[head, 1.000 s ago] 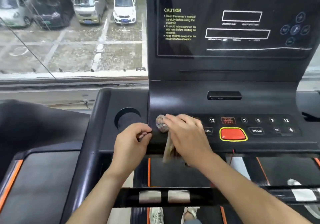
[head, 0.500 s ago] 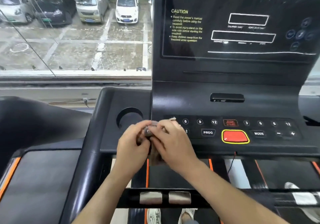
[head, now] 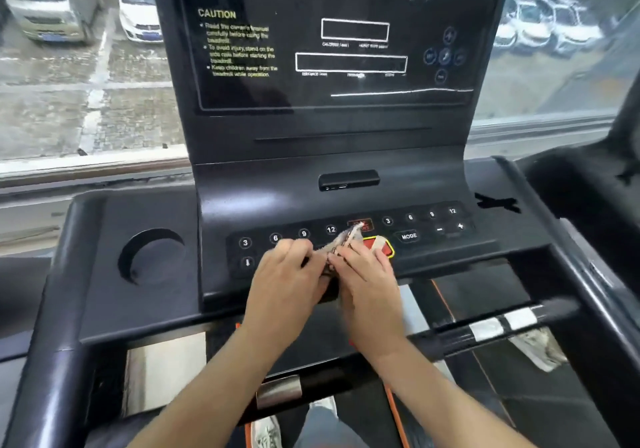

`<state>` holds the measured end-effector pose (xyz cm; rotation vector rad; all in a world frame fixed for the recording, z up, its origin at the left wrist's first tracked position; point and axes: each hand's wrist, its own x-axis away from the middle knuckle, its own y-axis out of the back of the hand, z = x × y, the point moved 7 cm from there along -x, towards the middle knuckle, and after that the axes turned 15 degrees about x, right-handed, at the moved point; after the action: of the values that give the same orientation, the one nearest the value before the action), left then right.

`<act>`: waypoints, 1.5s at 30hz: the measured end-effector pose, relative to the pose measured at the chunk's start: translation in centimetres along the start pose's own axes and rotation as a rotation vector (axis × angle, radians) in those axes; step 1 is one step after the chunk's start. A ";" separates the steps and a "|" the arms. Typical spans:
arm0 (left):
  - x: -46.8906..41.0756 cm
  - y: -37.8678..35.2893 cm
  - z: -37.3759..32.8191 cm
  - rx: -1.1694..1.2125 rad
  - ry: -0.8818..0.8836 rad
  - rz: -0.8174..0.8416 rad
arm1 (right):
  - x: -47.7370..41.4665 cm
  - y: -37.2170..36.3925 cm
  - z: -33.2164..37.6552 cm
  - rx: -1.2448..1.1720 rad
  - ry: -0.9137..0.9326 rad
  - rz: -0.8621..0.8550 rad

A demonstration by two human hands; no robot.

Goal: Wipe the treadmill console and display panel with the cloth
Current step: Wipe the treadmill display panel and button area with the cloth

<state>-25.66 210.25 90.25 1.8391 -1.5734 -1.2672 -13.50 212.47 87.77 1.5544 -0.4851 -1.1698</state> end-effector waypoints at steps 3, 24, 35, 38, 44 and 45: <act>2.5 2.8 2.3 -0.001 0.073 -0.050 | -0.2 -0.1 5.2 -0.105 0.052 -0.018; -9.6 -12.2 -13.4 -0.156 0.013 0.150 | 0.1 1.0 -20.1 -0.051 0.083 0.098; -7.7 -11.6 -13.3 -0.204 -0.027 0.045 | 1.4 1.4 -17.6 -0.234 0.099 -0.004; -5.6 -9.5 -11.7 -0.227 0.006 -0.006 | 1.9 1.3 -16.5 -0.186 0.295 0.064; -12.1 -13.5 -12.9 -0.199 0.018 0.105 | -1.0 1.5 -23.0 0.070 0.180 0.114; -13.4 -14.2 -13.2 -0.212 0.054 0.145 | -1.8 1.0 -23.7 0.095 0.123 0.152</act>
<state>-6.18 223.45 90.78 1.5866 -1.4541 -1.2560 6.38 225.45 87.97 1.6305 -0.5732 -0.9407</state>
